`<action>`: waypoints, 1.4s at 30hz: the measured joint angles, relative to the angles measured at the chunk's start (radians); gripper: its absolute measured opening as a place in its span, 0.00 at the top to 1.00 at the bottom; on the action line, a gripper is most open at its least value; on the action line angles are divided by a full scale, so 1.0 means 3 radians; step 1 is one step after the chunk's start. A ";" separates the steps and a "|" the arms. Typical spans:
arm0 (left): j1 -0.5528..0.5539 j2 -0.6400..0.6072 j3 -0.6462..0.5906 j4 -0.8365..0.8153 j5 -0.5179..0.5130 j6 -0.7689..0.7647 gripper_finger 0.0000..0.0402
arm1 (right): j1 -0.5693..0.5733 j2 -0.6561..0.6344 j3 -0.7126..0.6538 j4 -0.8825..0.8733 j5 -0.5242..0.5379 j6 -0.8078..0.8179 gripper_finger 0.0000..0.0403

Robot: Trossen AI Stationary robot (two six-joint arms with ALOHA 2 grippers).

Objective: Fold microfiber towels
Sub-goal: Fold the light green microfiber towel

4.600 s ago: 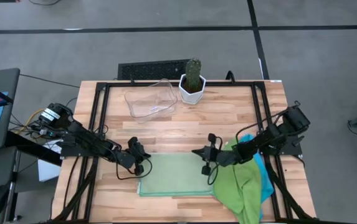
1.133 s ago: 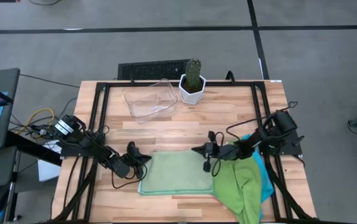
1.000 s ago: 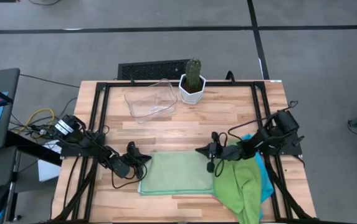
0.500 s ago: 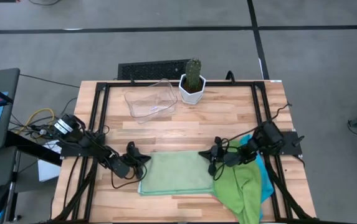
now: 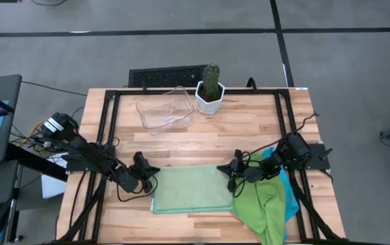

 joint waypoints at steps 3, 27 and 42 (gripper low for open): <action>0.0000 -0.0085 0.0000 0.0003 -0.0105 0.0056 1.00 | -0.0004 0.0000 -0.0001 0.0003 -0.0001 -0.0002 0.97; 0.0062 0.0999 0.0015 0.0921 -0.0365 -0.0146 1.00 | -0.0017 -0.0126 -0.0049 0.0141 -0.0012 -0.0142 0.96; 0.0053 0.0983 0.0013 0.0905 -0.0353 -0.0067 1.00 | -0.0492 -0.0880 0.0590 -0.0515 -0.1018 -0.1025 0.97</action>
